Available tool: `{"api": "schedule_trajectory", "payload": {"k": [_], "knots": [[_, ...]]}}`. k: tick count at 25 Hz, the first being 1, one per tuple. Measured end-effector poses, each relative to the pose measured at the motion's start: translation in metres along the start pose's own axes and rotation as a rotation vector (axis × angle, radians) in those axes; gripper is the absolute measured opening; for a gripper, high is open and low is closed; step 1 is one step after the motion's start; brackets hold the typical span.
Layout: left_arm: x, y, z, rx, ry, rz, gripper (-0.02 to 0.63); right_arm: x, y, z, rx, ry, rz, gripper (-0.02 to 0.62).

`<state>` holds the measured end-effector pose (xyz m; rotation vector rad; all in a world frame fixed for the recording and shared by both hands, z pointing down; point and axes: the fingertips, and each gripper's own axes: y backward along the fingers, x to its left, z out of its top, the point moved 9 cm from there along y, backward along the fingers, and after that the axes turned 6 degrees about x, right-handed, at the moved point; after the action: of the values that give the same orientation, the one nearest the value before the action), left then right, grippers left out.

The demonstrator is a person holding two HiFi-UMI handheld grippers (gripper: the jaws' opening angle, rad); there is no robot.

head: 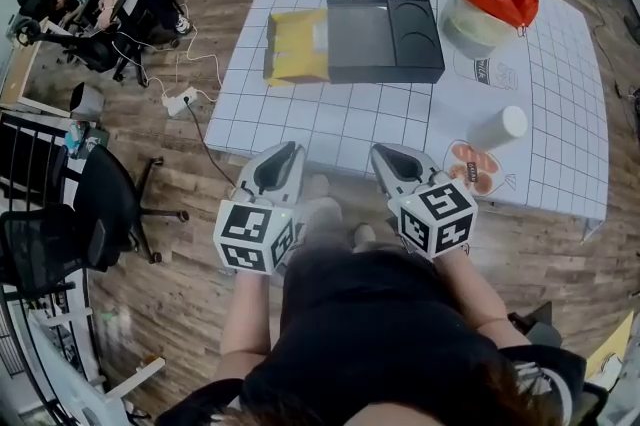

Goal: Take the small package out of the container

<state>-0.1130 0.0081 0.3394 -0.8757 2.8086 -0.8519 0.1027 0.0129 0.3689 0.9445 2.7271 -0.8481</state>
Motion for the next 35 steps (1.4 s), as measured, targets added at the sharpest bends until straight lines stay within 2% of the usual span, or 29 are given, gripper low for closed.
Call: {"api": "schedule_trajectory", "payload": {"k": [3, 13, 21, 28, 35], "knots": [[0.012, -0.017, 0.006, 0.024, -0.034, -0.032, 0.087, -0.005, -0.009, 0.005, 0.007, -0.008, -0.016, 0.014], [0.063, -0.061, 0.034, 0.105, -0.123, -0.109, 0.133, -0.021, -0.056, 0.041, 0.037, -0.052, -0.07, 0.014], [0.098, -0.105, 0.056, 0.196, -0.261, -0.189, 0.146, -0.038, -0.095, 0.071, 0.062, -0.09, -0.127, 0.014], [0.126, -0.141, 0.076, 0.239, -0.363, -0.249, 0.153, -0.052, -0.124, 0.091, 0.081, -0.139, -0.159, 0.014], [0.15, -0.174, 0.091, 0.318, -0.515, -0.293, 0.153, -0.063, -0.147, 0.107, 0.105, -0.166, -0.205, 0.014]]}}
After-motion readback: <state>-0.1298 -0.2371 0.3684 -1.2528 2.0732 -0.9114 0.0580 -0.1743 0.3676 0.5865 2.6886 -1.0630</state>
